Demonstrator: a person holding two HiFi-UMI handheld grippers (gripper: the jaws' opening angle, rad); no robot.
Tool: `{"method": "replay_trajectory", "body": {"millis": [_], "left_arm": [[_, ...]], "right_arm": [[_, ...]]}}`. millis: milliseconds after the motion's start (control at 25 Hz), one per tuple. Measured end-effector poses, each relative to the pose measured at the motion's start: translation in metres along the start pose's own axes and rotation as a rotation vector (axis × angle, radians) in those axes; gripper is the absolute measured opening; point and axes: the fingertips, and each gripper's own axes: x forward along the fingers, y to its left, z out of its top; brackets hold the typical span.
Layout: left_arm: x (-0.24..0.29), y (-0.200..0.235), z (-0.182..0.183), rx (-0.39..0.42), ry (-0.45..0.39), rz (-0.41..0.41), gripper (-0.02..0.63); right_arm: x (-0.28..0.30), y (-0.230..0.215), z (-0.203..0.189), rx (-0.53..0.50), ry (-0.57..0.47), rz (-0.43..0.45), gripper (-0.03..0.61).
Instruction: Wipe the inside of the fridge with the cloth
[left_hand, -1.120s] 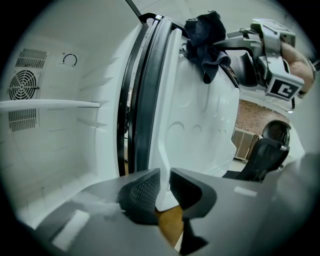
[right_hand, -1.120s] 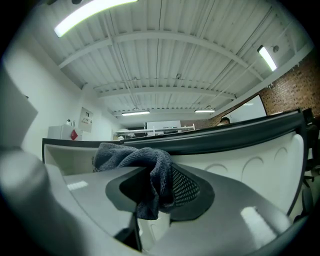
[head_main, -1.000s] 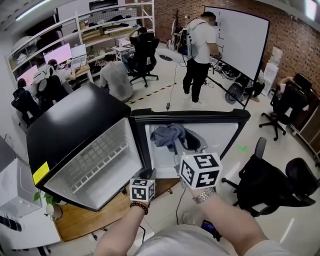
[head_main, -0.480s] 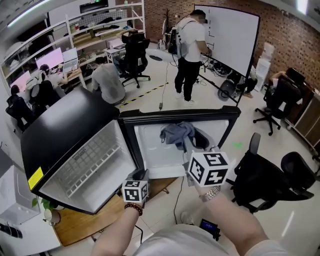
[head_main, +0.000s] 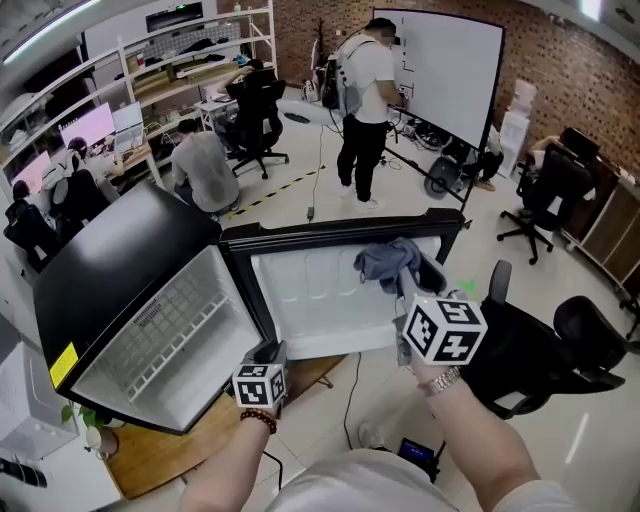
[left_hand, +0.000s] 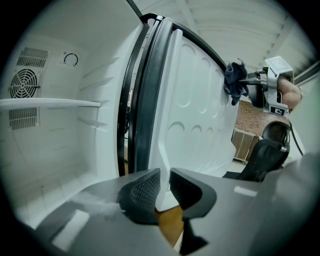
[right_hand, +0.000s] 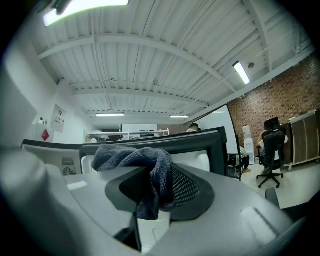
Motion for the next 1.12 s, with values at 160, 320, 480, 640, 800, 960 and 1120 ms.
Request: {"method": "replay_trajectory", "body": {"millis": [160,320,480,640,800,960,1120], "left_arm": [[0.0,0.0,0.001,-0.003,-0.001,0.003,0.066],[-0.001,0.0,0.001,-0.002,0.001,0.003,0.064],[0.0,0.0,0.0,-0.003,-0.001,0.004,0.065],[-0.001,0.0,-0.001,-0.002,-0.001,0.007,0.065],[-0.001,-0.001,0.001,-0.006,-0.007,0.01,0.064],[-0.001,-0.002,0.0,-0.008,-0.006,0.007,0.064],[-0.001,-0.002,0.0,-0.014,-0.007,0.004,0.065]], "right_arm": [[-0.009,-0.025,0.006,0.006,-0.012,-0.048,0.121],[-0.018,-0.047,0.011,0.013,-0.021,-0.086,0.121],[-0.025,-0.061,0.015,0.01,-0.032,-0.108,0.121],[-0.032,-0.071,0.016,0.013,-0.038,-0.123,0.121],[-0.038,-0.069,0.017,0.012,-0.044,-0.117,0.121],[-0.034,-0.019,0.002,-0.011,-0.024,-0.009,0.121],[-0.02,0.047,-0.028,-0.031,0.035,0.124,0.121]]}}
